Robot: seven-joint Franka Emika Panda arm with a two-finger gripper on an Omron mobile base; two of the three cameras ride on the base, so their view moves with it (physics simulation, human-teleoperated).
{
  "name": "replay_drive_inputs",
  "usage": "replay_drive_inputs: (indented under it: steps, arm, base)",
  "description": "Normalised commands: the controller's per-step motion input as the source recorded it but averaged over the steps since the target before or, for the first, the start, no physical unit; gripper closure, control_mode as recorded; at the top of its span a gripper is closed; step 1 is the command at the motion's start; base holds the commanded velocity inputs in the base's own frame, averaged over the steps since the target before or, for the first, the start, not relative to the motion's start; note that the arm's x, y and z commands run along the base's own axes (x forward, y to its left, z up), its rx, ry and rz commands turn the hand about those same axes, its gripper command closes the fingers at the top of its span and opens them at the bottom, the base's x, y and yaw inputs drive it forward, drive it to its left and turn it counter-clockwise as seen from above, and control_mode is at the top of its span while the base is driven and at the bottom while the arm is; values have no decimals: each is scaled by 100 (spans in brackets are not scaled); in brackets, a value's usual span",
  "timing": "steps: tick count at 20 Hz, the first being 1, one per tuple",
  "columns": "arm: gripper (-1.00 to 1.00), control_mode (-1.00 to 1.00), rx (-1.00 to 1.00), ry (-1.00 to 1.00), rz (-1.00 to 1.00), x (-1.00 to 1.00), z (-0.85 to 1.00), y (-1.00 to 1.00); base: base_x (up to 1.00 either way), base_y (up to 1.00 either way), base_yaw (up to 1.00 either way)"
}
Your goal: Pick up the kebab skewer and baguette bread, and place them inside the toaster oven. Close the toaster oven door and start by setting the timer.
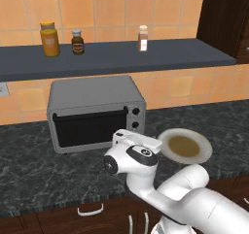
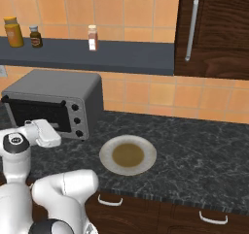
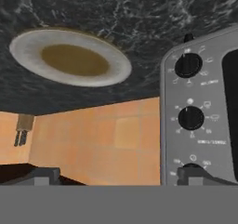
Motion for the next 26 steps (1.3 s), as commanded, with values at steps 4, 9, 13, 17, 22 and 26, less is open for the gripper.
replay_drive_inputs:
  steps: [4,9,13,17,22,26]
  arm:
    - [-100,-100,-3,4,28,29,-4,-27]
    - [-100,-100,0,2,24,26,-10,-1]
    - [-100,-100,-3,0,10,7,-21,-15]
    - [-100,-100,-5,0,7,0,-33,-27]
    - [-100,-100,-5,0,5,4,-54,-35]
    - [-100,-100,-2,-2,9,10,-58,-36]
  base:
    - [0,0,0]
    - [0,0,0]
    - [0,0,0]
    - [0,0,0]
    - [0,0,0]
    - [0,0,0]
